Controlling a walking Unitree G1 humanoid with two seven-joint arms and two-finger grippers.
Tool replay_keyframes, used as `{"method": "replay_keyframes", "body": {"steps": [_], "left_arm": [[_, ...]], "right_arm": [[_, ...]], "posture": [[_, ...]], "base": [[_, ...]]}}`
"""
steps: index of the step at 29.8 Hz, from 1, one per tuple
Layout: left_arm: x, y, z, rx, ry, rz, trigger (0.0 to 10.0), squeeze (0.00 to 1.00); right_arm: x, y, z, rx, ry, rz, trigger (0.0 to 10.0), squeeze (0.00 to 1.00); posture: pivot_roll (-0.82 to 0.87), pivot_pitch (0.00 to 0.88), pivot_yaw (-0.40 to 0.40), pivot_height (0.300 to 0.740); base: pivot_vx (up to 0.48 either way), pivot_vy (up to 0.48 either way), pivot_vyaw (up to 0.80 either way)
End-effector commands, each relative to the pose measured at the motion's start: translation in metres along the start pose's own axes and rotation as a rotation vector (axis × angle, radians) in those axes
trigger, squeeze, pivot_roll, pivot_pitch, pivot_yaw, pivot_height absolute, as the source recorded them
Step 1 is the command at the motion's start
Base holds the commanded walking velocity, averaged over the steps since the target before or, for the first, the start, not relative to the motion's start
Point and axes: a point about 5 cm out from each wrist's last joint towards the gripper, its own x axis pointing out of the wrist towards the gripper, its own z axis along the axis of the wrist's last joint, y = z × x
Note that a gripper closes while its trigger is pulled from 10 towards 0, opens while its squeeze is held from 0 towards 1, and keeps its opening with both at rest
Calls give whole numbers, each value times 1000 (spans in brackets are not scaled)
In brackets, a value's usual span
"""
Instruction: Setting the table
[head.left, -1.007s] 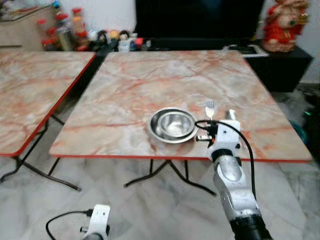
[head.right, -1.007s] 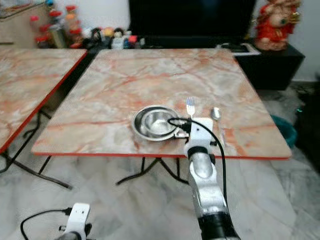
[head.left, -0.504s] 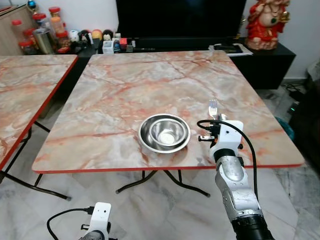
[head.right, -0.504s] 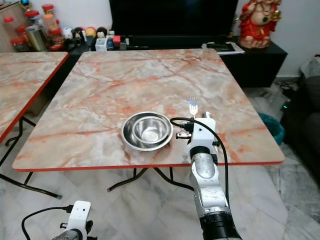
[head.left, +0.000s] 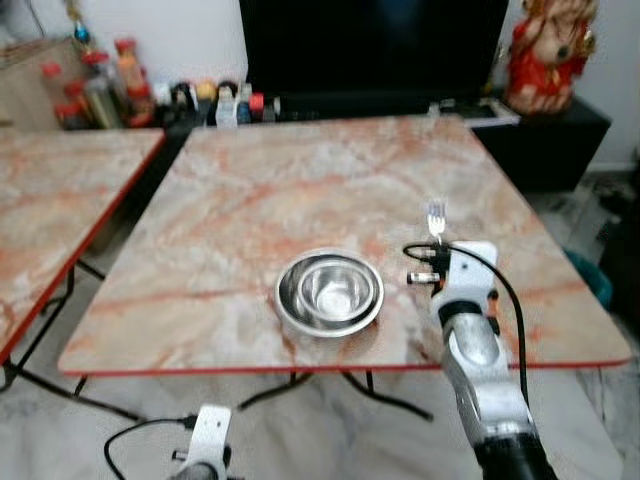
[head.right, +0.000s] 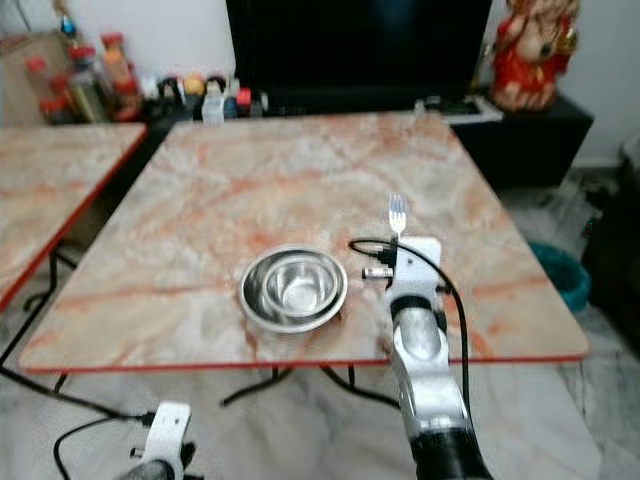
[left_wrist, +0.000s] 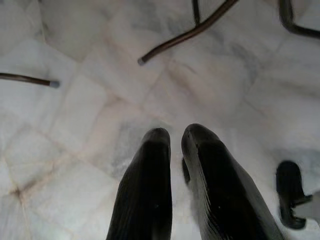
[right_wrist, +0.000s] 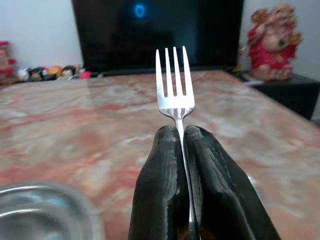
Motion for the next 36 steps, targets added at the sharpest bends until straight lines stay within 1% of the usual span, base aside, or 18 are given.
{"method": "replay_keyframes", "body": {"steps": [1, 6, 13, 15, 19, 21, 22, 26, 33, 36], "left_arm": [[0, 0, 2, 8, -4, -1, 10000, 0], [0, -1, 0, 9, -1, -4, 10000, 0], [-1, 0, -4, 11, 10, -3, 10000, 0], [-1, 1, -4, 10, 10, -2, 10000, 0], [-1, 1, -3, 9, 10, -4, 10000, 0], [-1, 1, -3, 9, 10, -5, 10000, 0], [-1, 2, -3, 11, 11, -5, 10000, 0], [-1, 2, -4, 12, 13, -4, 10000, 0], [-1, 5, -4, 11, 14, 4, 10000, 0], [-1, 5, -4, 7, 14, 4, 10000, 0]], "right_arm": [[1, 2, 4, -8, -11, 13, 10000, 0], [0, -1, 1, -17, 3, 0, 10000, 0], [3, -9, -7, -42, 55, -36, 10000, 0], [5, -12, -15, -74, 103, -30, 10000, 0], [8, -16, -22, -109, 152, -34, 10000, 0], [8, -17, -23, -112, 158, -37, 10000, 0], [12, -20, -25, -123, 173, -53, 10000, 0], [16, -22, -25, -128, 183, -60, 10000, 0], [26, -24, -27, -135, 208, -57, 10000, 0], [30, -25, -29, -124, 230, -56, 10000, 0]], "posture": [[-50, 0, 17, 736], [-49, 0, 17, 736], [-44, 0, 17, 736], [-42, 0, 15, 736], [-39, 0, 18, 736], [-37, 0, 20, 736], [-37, 0, 22, 736], [-34, 0, 23, 736], [-20, 0, 19, 736], [-17, 0, 17, 736]], "base": [[0, 0, 0], [0, 0, 0], [0, 0, 0], [0, 0, 0], [0, 0, 0], [0, 0, 0], [0, 0, 0], [0, 0, 0], [0, 0, 0], [0, 0, 0]]}}
